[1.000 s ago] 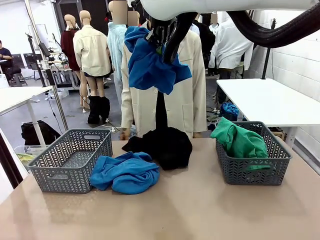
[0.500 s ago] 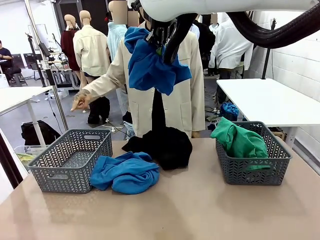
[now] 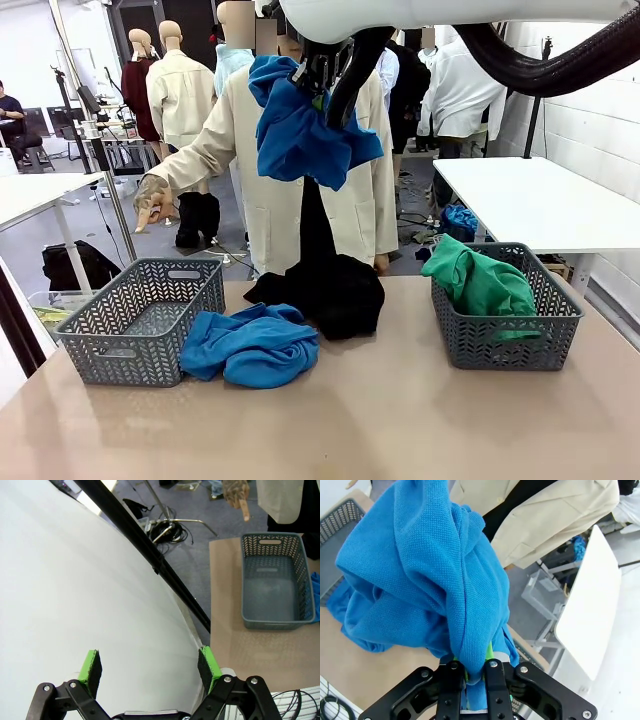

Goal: Sort the tops and bottoms.
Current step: Sort the clothes according to human instructions.

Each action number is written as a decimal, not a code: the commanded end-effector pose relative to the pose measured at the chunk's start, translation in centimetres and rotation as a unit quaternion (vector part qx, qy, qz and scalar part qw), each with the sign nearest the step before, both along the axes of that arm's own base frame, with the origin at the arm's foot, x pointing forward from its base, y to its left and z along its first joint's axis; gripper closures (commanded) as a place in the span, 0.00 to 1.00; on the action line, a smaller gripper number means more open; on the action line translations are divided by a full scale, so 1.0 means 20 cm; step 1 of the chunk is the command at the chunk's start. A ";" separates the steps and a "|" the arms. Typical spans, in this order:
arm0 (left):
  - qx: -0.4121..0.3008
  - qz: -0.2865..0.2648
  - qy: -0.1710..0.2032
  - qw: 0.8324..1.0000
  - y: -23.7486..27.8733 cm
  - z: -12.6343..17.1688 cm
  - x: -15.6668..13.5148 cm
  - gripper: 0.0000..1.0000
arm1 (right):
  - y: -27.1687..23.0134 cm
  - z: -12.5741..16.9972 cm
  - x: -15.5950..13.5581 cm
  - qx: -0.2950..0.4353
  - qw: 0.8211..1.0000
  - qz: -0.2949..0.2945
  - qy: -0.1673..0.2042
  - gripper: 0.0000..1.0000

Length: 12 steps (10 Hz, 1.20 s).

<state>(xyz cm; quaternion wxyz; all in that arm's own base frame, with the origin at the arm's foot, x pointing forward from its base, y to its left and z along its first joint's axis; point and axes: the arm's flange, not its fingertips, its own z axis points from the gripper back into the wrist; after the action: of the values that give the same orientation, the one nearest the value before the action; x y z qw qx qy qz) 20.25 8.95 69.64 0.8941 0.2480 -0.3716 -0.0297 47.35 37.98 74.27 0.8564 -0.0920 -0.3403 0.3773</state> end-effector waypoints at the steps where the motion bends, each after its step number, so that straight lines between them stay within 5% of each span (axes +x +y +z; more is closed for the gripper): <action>1: 0.007 0.001 -0.002 1.000 0.01 0.00 0.00 0.00 | -0.02 0.00 -0.01 0.001 1.000 0.006 -0.014 1.00; 10: 0.007 0.001 -0.002 1.000 0.01 0.00 0.00 0.00 | -0.02 0.00 -0.01 0.001 1.000 0.006 -0.014 1.00; 12: 0.007 0.001 -0.002 1.000 0.01 0.00 0.00 0.00 | 0.12 -0.04 0.02 0.027 0.999 -0.038 0.005 1.00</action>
<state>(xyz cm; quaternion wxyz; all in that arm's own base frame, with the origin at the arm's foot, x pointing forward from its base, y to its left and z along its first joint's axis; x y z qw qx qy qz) 20.25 8.95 69.65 0.8941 0.2481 -0.3717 -0.0297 47.49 38.38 73.73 0.8624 -0.0863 -0.3377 0.3671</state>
